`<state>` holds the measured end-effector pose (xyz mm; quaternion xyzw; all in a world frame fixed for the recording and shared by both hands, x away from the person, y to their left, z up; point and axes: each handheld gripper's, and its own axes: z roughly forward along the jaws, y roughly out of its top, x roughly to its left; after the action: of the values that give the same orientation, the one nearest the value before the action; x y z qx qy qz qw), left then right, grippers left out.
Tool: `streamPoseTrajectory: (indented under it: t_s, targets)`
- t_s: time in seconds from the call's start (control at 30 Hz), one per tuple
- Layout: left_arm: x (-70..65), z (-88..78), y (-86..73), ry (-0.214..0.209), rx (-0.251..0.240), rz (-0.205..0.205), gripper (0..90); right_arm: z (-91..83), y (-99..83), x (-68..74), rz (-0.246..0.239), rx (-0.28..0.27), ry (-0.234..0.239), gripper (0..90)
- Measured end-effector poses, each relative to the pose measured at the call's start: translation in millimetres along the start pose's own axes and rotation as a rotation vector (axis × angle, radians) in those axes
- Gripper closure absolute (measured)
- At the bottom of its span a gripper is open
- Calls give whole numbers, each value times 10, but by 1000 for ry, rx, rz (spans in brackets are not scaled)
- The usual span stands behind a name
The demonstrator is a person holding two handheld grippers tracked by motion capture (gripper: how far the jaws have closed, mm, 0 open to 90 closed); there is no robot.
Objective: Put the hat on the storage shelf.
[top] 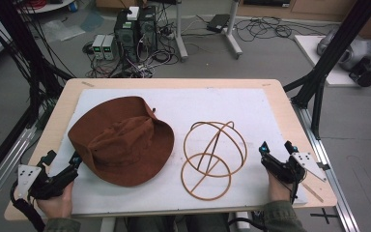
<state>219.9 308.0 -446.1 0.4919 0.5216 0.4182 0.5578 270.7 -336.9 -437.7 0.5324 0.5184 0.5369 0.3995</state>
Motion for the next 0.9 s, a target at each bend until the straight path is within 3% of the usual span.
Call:
streamPoseTrajectory:
  t_s: [0.5, 0.53, 0.6, 0.63, 0.7, 0.9]
  targets:
    - [-2, 20, 0, -23, 7, -1, 168, -4, -2, 8, 4, 8, 14, 110]
    - [-8, 32, 7, -53, 6, -4, 167, -1, -2, 6, 0, 6, 13, 110]
    - [-17, 36, 15, -64, 7, -1, 166, -3, 1, 7, 6, 8, 11, 110]
    - [-39, 52, 55, -94, 10, 31, 166, -1, 6, 1, 4, 2, 12, 110]
    - [-43, 61, 71, -106, 15, 35, 166, -1, 9, -4, 8, -2, 11, 110]
    - [7, 164, 214, -195, 87, 34, 161, 8, 13, -41, 31, -1, 9, 110]
